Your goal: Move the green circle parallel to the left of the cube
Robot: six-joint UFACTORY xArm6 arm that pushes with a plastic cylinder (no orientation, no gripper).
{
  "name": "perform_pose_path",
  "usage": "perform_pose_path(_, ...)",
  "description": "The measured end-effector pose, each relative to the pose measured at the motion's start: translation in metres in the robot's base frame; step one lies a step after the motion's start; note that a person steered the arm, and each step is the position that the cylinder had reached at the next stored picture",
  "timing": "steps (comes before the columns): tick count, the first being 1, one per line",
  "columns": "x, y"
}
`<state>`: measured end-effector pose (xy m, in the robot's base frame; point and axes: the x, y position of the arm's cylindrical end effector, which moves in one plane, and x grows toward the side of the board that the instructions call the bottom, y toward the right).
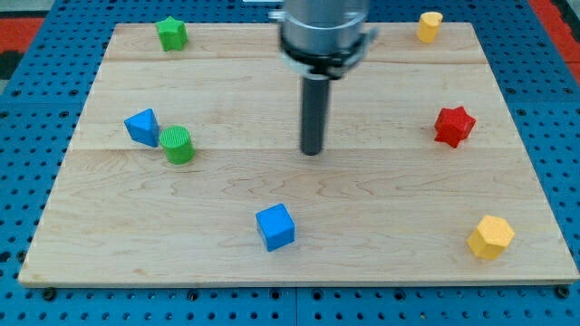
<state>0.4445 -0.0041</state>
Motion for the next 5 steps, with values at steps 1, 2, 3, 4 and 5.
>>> perform_pose_path(1,-0.007,-0.075)
perform_pose_path(2,-0.043,-0.109)
perform_pose_path(3,0.006,-0.154)
perform_pose_path(4,0.029,-0.135)
perform_pose_path(5,0.037,-0.174)
